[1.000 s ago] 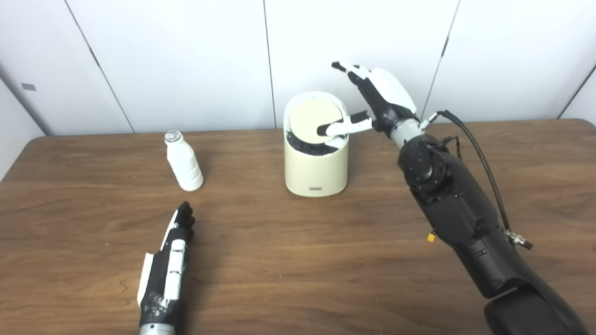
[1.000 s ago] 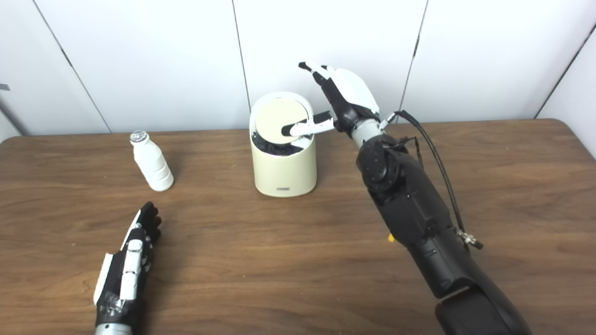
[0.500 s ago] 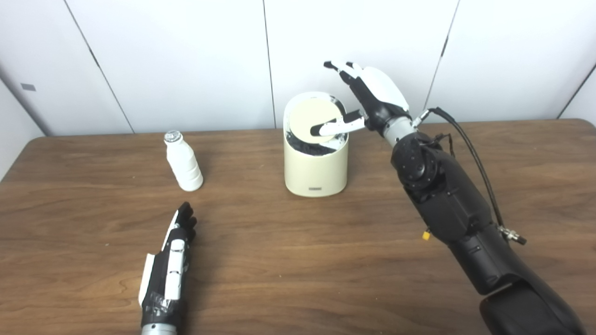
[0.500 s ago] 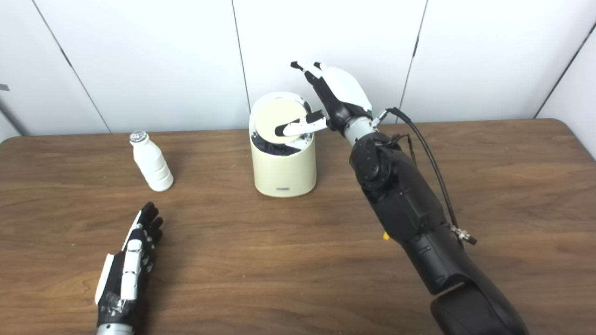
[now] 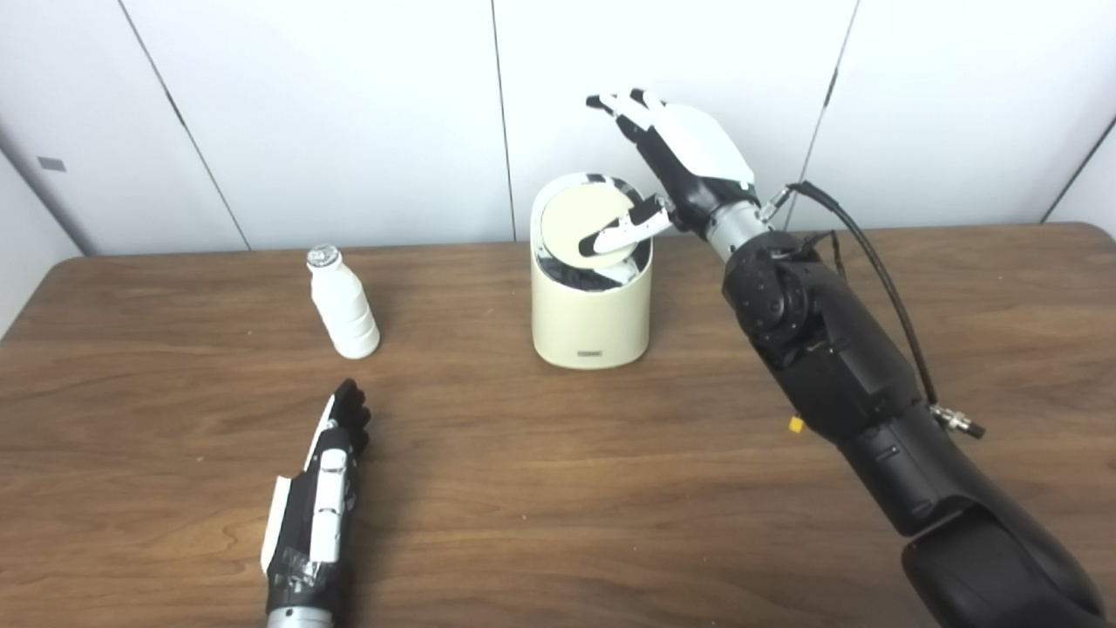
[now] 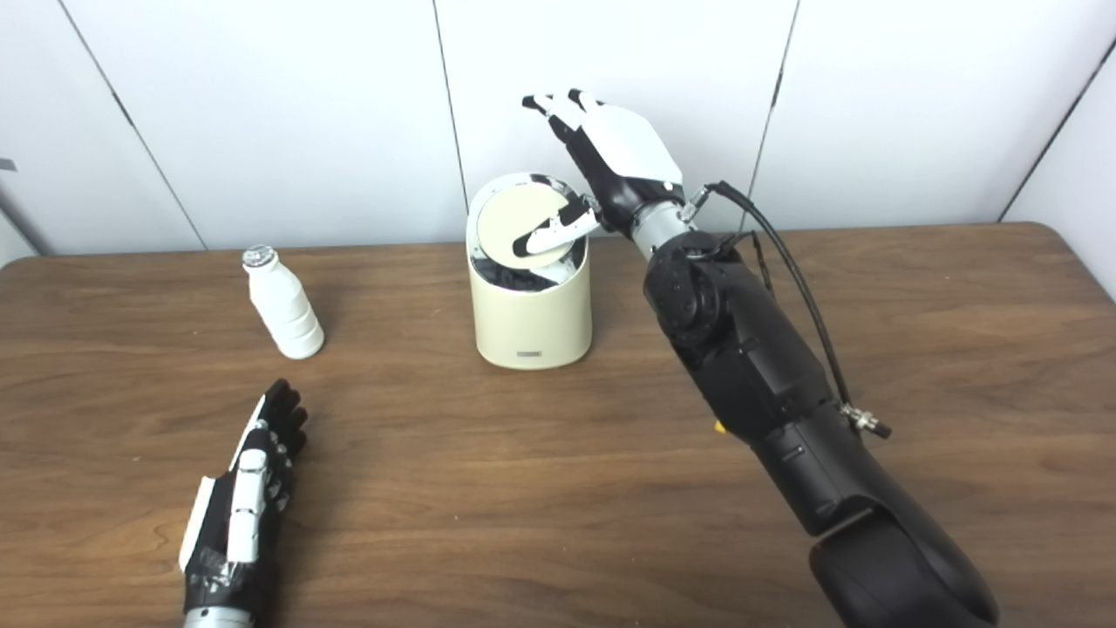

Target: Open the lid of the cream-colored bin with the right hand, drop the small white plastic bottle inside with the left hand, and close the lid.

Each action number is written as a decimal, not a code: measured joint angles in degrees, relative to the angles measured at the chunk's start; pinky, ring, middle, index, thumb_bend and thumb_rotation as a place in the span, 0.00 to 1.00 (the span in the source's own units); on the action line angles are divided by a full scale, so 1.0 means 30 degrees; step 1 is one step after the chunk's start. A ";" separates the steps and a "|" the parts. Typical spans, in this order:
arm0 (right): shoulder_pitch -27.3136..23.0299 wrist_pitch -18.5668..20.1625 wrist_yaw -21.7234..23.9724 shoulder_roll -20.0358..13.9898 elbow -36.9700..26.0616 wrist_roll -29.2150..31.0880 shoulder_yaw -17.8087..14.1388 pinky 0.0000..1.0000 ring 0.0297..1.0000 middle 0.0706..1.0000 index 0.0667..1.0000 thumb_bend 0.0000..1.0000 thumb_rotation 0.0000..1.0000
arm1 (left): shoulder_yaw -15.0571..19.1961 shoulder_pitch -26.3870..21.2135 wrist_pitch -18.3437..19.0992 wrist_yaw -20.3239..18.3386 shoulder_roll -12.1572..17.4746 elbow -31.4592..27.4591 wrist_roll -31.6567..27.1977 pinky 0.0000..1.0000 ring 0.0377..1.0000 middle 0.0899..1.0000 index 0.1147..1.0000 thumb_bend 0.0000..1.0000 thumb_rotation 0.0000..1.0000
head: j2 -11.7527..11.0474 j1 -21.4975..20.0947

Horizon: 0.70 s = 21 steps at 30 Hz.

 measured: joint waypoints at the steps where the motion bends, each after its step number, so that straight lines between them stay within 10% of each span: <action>1: 0.0089 -0.0025 -0.0009 0.0000 0.0004 0.0092 -0.0107 1.00 1.00 0.93 0.92 0.90 0.27 | -0.0002 0.0000 0.0000 0.0060 -0.0001 0.0000 -0.0024 1.00 0.98 0.98 0.99 0.38 0.96 | 0.0000 0.0000; 21: 0.5820 0.3477 0.1362 0.0194 -0.7717 0.5235 -0.5319 0.82 0.90 0.90 0.88 0.74 0.49 | -0.0015 0.0025 -0.0239 0.0284 -0.0014 0.0060 0.0011 1.00 0.98 0.98 0.97 0.35 0.85 | -0.0029 0.0204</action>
